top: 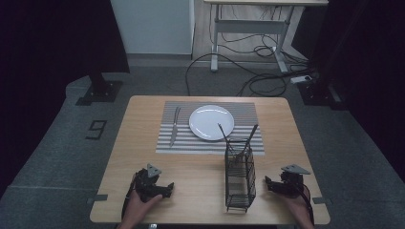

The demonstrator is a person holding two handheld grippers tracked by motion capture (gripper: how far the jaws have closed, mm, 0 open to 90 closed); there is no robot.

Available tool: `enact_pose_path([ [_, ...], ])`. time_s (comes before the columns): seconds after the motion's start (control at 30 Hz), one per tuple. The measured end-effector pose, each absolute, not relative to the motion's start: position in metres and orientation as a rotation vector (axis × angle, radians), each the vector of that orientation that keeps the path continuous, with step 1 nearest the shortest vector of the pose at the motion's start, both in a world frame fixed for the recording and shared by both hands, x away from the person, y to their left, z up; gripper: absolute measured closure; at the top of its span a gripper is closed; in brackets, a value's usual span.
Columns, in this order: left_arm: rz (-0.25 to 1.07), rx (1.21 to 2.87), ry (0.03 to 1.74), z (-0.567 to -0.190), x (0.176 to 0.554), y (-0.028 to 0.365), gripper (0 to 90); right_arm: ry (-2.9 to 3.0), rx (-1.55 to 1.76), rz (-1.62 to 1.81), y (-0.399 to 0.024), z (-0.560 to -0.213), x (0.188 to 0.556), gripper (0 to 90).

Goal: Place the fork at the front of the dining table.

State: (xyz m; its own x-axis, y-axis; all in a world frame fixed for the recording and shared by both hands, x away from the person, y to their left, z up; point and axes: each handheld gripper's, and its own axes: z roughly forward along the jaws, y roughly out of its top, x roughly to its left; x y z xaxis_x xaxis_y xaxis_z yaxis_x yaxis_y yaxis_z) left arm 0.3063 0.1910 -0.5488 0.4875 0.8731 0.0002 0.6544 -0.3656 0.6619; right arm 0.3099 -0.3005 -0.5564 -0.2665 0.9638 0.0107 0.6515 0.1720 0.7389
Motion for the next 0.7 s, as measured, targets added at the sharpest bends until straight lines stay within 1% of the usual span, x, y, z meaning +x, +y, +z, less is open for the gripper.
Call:
enact_pose_path([
  [0.4,0.474,2.136,1.253,-0.549,0.306,0.191,0.0,1.953,1.548,0.909,-0.302,-0.554,0.306,14.2],
  [0.7,0.474,2.135,1.253,-0.549,0.307,0.191,0.0,1.933,1.486,0.986,-0.299,-0.538,0.301,16.1],
])
